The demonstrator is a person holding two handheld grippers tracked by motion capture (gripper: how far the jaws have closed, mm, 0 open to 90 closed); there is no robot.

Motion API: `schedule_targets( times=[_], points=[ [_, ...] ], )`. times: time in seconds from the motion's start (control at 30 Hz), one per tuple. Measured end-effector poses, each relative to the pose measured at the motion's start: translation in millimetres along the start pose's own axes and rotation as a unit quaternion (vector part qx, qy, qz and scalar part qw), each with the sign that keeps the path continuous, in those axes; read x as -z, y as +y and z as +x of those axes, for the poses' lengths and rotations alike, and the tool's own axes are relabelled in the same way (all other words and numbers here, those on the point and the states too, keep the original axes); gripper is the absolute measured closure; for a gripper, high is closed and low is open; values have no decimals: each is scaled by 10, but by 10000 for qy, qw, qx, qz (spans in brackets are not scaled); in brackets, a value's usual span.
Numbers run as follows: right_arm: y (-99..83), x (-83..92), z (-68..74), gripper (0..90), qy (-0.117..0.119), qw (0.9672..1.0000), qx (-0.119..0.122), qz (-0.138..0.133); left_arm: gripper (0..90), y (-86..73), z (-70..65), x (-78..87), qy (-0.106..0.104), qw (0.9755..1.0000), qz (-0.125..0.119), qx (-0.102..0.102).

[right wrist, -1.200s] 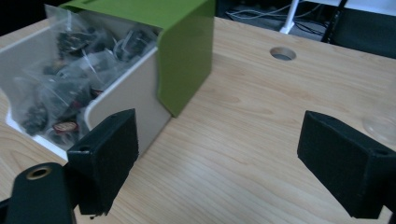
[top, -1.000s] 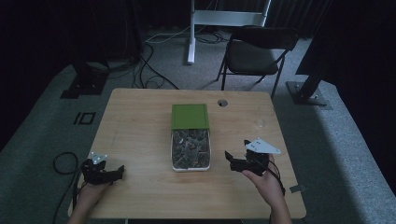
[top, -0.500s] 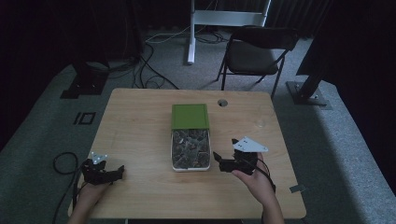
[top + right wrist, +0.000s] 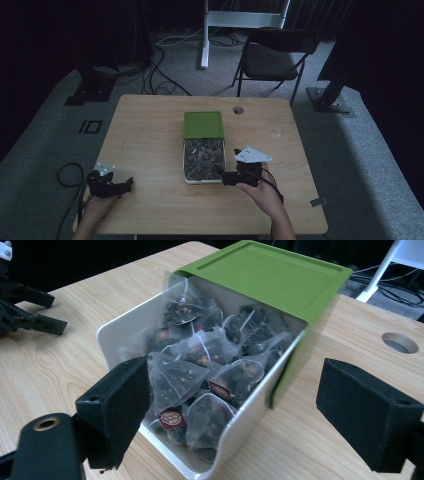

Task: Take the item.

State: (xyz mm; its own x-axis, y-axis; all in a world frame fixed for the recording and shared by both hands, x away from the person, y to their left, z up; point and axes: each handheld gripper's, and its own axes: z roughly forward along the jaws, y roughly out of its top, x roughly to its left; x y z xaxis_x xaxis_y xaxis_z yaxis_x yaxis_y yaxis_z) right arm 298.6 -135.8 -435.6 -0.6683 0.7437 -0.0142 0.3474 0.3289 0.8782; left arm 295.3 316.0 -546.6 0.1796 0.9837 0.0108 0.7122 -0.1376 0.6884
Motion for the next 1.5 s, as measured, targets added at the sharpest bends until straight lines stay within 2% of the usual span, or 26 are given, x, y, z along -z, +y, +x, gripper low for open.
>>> schedule_targets(
  times=[0.5, 0.63, 0.9, 1.17, 1.5],
  points=[
    [42, -168, 190, 143, 279, 9995, 142, -41, 23, 0, 0, 0, 0, 10000, 1, 0],
    [37, -234, 258, 143, 352, 9991, 248, 29, 23, 0, 0, 0, 0, 10000, 0, 2],
    [13, -342, 356, 148, 468, 9986, 252, 67, 22, 0, -1, 0, 0, 10000, 0, 1],
    [-35, -437, 380, 149, 459, 9986, 218, 140, 22, 0, -1, 0, 1, 10000, 1, 0],
    [-108, -538, 404, 238, 254, 9991, 236, 234, 23, 0, -1, 0, 0, 10000, 1, 0]
  ],
)
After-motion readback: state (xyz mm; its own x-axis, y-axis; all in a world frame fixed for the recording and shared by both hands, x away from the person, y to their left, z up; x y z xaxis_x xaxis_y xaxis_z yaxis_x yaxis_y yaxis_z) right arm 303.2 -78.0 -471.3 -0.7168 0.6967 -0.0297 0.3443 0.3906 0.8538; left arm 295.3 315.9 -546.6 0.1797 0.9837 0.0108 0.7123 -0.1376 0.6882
